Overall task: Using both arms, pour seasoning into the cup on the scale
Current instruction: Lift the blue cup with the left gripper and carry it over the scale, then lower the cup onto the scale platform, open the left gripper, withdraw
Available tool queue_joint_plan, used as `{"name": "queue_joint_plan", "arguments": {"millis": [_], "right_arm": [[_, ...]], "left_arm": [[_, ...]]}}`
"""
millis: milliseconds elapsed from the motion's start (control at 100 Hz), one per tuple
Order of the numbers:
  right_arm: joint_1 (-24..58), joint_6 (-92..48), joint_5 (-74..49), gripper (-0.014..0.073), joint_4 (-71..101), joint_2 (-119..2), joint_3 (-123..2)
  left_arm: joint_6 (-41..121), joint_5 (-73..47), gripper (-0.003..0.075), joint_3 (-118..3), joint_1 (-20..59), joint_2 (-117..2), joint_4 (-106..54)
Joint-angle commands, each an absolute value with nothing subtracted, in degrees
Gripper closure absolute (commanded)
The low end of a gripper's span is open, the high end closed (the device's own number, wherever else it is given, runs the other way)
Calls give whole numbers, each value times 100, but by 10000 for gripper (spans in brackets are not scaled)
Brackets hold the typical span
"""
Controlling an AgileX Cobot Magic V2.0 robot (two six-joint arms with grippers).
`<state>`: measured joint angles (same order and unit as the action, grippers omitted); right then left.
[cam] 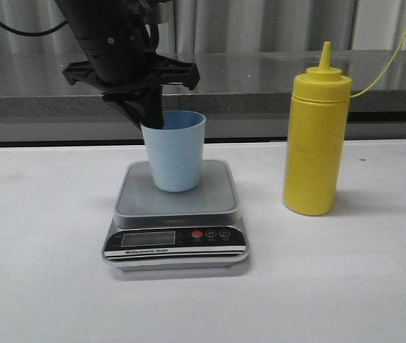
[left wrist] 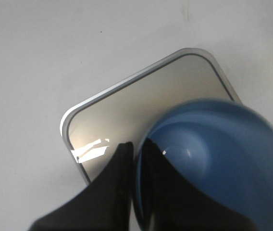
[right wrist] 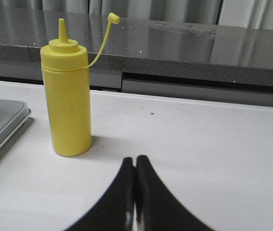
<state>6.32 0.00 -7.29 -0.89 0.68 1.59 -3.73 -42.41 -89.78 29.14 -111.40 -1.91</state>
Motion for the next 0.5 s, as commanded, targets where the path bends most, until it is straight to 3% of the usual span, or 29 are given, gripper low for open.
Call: {"name": "queue_joint_plan", "arguments": {"millis": [0,120,190,290,440,490], "right_arm": [[610,0,-221,661,-155,173,36],[610,0,-221,661,-155,173,36],[610,0,-221,661,-155,173,36],[610,0,-221,661,-155,173,36],[610,0,-221,661,-155,173,36],[610,0,-221,661,-155,173,36]], "left_arm": [[-390,-4017,739,-9149,2972,-10871,-248],[-390,-4017,734,-9149,2972,-10871,-248],[-390,-4017,688,-9149,2972,-10871,-248],[-390,-4017,557,-9149,2972,-10861,-248],[-390,-4086,300,-9149,2972,-10840,-249],[-390,-4120,257,-9149,2972,-10827,-249]]}}
